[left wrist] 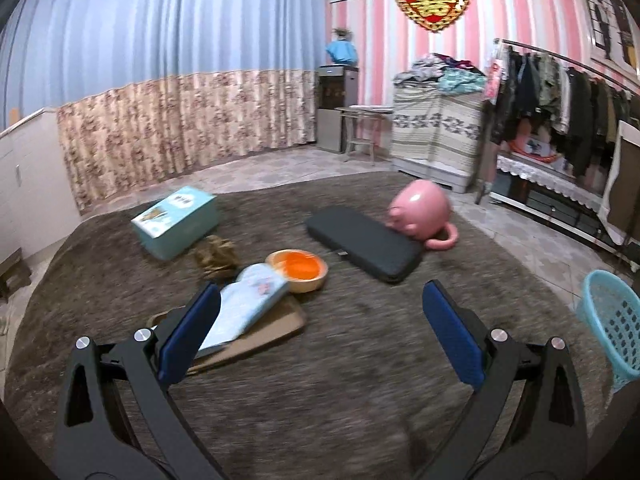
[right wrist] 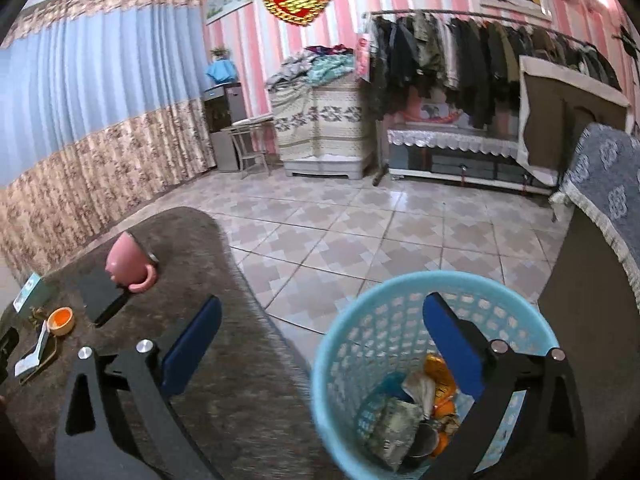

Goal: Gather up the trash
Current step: 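Move both tools back over the rug toward the light blue booklet, then grasp and lift the light blue printed strip with the left gripper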

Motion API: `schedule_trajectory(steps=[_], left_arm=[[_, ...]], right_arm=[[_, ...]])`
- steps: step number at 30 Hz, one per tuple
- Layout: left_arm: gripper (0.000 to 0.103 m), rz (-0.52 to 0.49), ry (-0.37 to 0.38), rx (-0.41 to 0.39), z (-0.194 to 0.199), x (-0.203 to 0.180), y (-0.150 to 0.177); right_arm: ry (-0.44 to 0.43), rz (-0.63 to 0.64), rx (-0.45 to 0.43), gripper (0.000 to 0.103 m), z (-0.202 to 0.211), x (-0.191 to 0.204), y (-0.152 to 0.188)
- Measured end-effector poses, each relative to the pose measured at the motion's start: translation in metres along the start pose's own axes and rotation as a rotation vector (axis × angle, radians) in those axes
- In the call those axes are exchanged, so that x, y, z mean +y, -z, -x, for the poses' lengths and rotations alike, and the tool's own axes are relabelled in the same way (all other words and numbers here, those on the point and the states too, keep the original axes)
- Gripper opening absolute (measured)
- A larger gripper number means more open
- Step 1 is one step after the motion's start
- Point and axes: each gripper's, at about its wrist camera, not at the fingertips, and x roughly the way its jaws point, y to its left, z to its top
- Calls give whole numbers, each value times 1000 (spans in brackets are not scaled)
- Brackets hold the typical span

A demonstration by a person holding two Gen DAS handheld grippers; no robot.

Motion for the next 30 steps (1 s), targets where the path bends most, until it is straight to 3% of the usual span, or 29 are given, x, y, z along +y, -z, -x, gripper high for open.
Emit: schedule_trajectory(steps=[10, 19, 30], left_arm=[[98, 61, -67, 47, -6, 58, 18], [98, 84, -106, 95, -14, 82, 32], [98, 30, -35, 192, -56, 74, 23]], right_arm=[[-92, 104, 27, 98, -6, 72, 16], [-152, 196, 49, 98, -13, 113, 32], [-169, 228, 116, 98, -32, 122, 42]])
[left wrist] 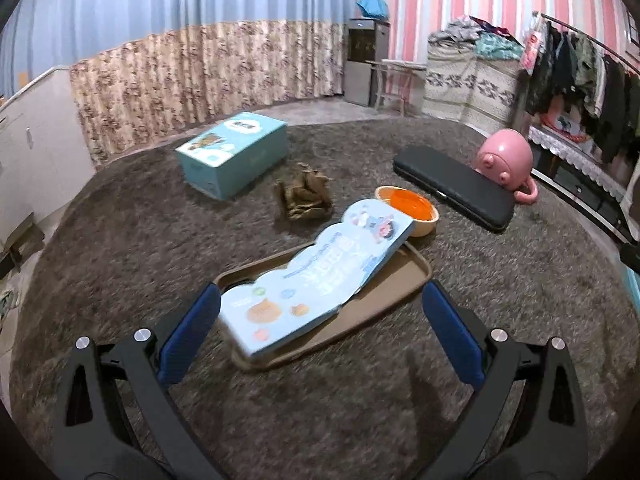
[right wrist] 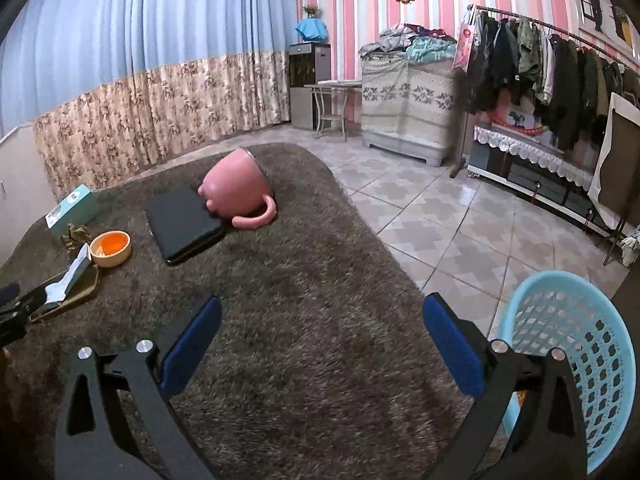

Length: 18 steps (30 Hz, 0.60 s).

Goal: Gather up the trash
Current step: 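Grasp and lift the light blue printed strip with the left gripper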

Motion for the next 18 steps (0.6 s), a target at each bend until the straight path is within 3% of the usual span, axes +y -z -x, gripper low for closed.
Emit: schedule_trajectory(steps=[7, 13, 18], left_arm=[[97, -74, -27, 85, -40, -15, -19], [97, -69, -30, 168, -61, -12, -23], [73, -24, 11, 148, -49, 2, -28]], right_arm=[[-21, 10, 15, 98, -4, 5, 0], [-37, 0, 16, 98, -4, 5, 0], [-41, -2, 18, 98, -4, 6, 0]])
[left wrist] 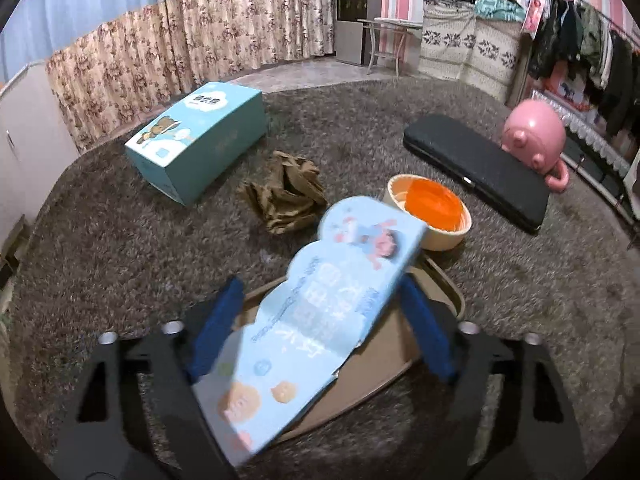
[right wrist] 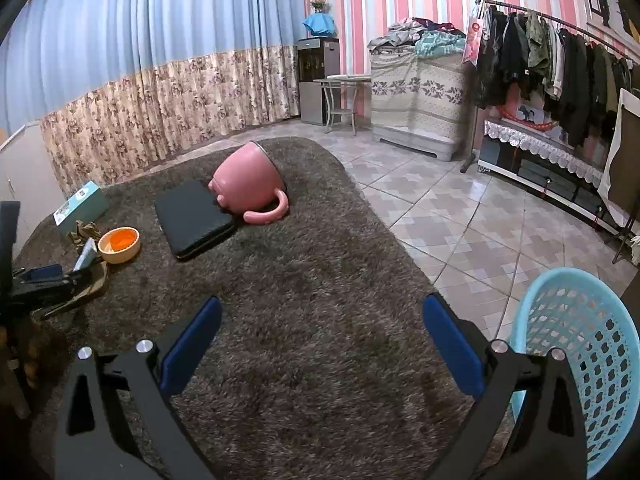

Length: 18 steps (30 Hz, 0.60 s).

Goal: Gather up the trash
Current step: 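Grasp and lift the light blue printed strip with the left gripper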

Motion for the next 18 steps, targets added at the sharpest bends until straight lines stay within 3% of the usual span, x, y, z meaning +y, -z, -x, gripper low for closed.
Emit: schedule_trajectory(steps=[5, 8, 11, 13, 15, 18], left_arm=[[73, 68, 0, -9, 10, 33, -2], [66, 97, -37, -20, 16, 55, -1], [65, 125, 27, -41, 23, 72, 0], [62, 122, 19, -64, 30, 77, 0], [44, 110, 9, -72, 34, 78, -1], [32, 119, 38, -46, 28, 84, 4]], right_arm=[[-8, -5, -1, 98, 0, 0, 0], [-9, 0, 4, 98, -1, 0, 0], [-11, 4, 8, 98, -3, 2, 1], [-13, 8, 9, 98, -3, 4, 2], [-13, 14, 13, 98, -4, 6, 3], [-13, 17, 22, 98, -6, 8, 4]])
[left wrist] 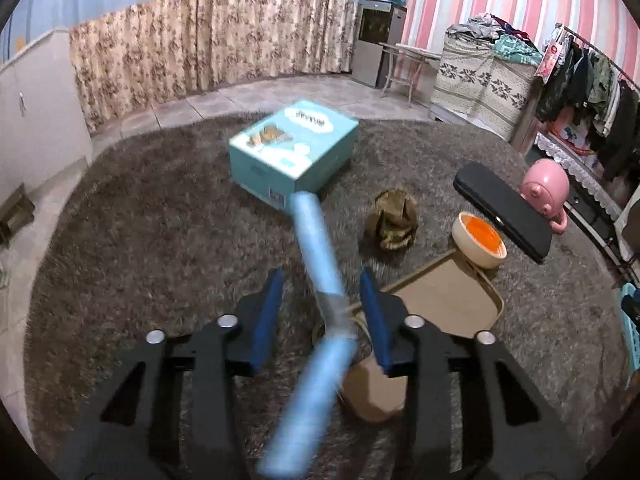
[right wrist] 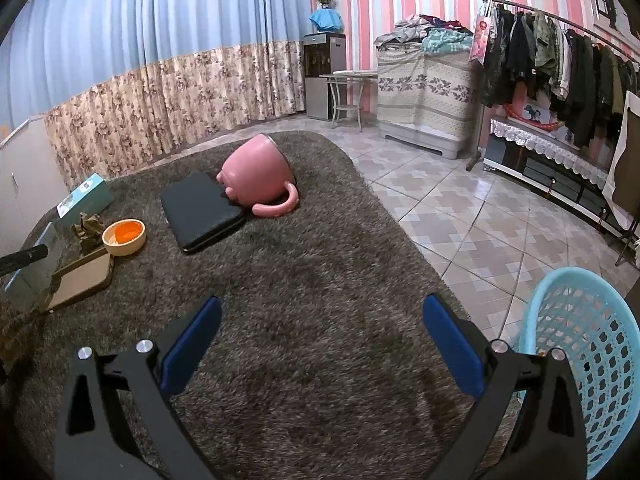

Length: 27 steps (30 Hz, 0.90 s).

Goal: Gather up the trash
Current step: 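Grasp and lift the light blue printed strip with the left gripper, then grasp the orange-and-cream bowl rim with the right gripper while the left holds the strip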

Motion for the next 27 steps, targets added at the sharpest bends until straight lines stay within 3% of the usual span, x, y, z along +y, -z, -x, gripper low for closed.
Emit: schedule_trajectory(steps=[3, 8, 9, 17, 23, 27], left_arm=[[18, 6, -7, 28, -9, 7, 8], [16, 71, 33, -21, -4, 25, 15], [8, 75, 25, -35, -1, 27, 16], [7, 51, -78, -172, 25, 50, 5], [7, 107, -105, -141, 9, 73, 13], [7, 88, -114, -133, 3, 70, 11]], right_arm=[[-2, 2, 7, 98, -2, 3, 1], [2, 41, 18, 98, -5, 14, 5], [-1, 48, 21, 98, -5, 17, 5], [-122, 93, -21, 98, 0, 64, -9], [-169, 212, -39, 98, -14, 120, -24], [-225, 247, -41, 98, -30, 155, -41]])
